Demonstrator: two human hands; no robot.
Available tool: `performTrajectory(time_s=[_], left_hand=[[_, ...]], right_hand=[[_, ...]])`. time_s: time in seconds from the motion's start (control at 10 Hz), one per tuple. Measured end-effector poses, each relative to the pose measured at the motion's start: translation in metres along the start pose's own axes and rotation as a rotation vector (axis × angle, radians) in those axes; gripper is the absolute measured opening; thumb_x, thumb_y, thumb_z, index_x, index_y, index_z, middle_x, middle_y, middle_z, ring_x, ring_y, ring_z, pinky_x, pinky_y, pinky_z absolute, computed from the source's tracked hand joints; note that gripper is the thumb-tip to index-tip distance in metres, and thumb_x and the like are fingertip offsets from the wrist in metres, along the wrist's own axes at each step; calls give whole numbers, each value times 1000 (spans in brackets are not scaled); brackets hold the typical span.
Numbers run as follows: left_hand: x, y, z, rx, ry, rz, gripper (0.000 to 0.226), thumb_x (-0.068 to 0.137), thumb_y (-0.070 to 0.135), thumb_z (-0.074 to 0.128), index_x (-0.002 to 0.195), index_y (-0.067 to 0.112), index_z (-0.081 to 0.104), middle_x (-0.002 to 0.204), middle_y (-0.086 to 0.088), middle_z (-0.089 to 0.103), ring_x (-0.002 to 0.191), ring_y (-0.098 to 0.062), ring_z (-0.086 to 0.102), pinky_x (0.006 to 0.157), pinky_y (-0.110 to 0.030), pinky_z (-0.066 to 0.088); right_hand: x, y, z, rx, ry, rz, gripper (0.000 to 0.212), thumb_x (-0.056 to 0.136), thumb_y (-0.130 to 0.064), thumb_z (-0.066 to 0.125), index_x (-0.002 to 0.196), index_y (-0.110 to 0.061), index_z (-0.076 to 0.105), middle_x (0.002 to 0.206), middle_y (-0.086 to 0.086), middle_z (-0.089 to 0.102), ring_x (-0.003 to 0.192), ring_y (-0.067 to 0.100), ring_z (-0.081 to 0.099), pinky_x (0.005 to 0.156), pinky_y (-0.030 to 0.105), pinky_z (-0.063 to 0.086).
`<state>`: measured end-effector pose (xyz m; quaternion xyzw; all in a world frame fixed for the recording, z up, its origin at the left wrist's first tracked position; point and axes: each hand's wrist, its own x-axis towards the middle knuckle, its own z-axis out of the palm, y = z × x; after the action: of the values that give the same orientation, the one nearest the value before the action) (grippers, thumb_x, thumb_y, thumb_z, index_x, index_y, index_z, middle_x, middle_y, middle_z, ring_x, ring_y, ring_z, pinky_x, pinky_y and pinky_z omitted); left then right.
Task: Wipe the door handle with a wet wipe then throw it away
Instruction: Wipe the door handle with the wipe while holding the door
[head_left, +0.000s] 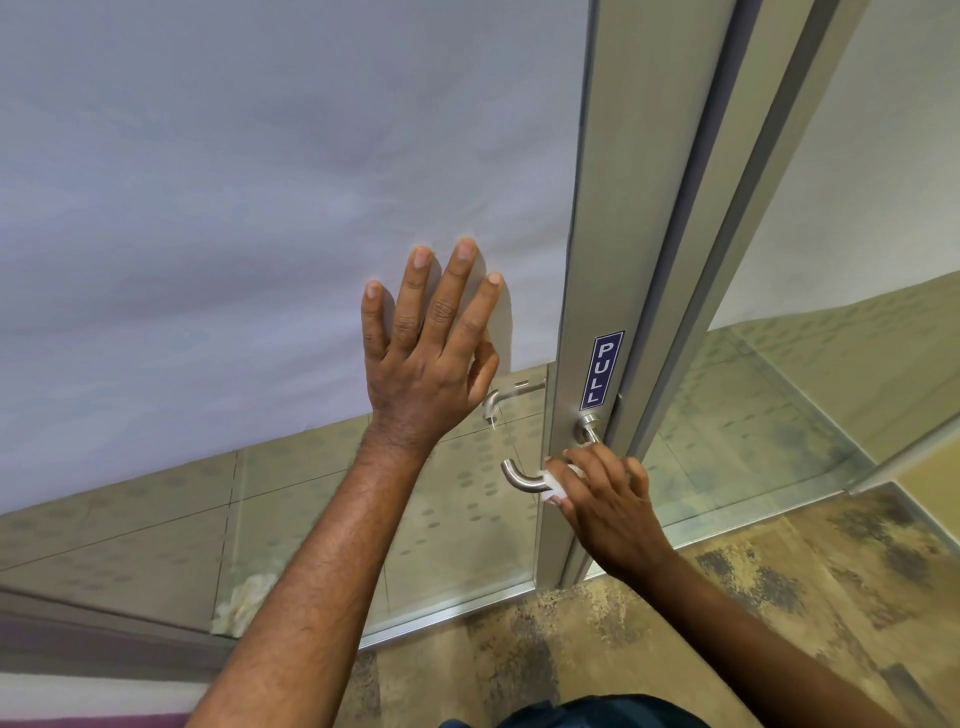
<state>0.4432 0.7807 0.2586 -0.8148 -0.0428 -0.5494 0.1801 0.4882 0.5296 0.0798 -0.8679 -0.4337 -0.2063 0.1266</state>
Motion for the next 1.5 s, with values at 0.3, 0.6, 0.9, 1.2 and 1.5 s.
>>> performTrajectory(time_s=[0.3,0.6,0.9,1.2,1.5], left_hand=[[-1,0,2,-5,25,17,66,97,26,61,160,25,44,181,2,7,169,-25,2,137,-51,-5],[-1,0,3,-22,33,17,65,98,27,60,161,25,45,180,2,9,168,-25,5,137,-52,-4],[-1,1,2,-30,20,18,66,98,27,58,162,25,43,180,2,9,169,-26,5,137,-52,-3],[-2,0,2,-25,19,19,66,97,27,59,162,25,43,180,2,9,169,-25,5,137,-52,-3],[-1,0,3,-30,32,17,66,97,27,59,161,25,44,180,2,10,168,-25,6,137,-52,-2]], right_hand=[[10,-5,-15,570,26,620,50,106,-51,33,128,-22,66,110,6,53,109,-4,45,79,5,37],[42,-5,-28,1071,48,1086,22,97,-35,65,81,-22,67,69,-4,66,68,15,61,65,29,50],[69,-11,-18,1485,-122,1505,43,103,-49,51,90,-10,66,79,9,61,64,19,56,58,27,49],[81,-7,-10,1845,58,1831,43,101,-51,52,116,-11,54,90,7,51,76,19,51,69,32,53],[62,-21,-21,1028,-160,1196,31,108,-30,38,118,-6,55,88,7,62,82,23,60,82,42,49]])
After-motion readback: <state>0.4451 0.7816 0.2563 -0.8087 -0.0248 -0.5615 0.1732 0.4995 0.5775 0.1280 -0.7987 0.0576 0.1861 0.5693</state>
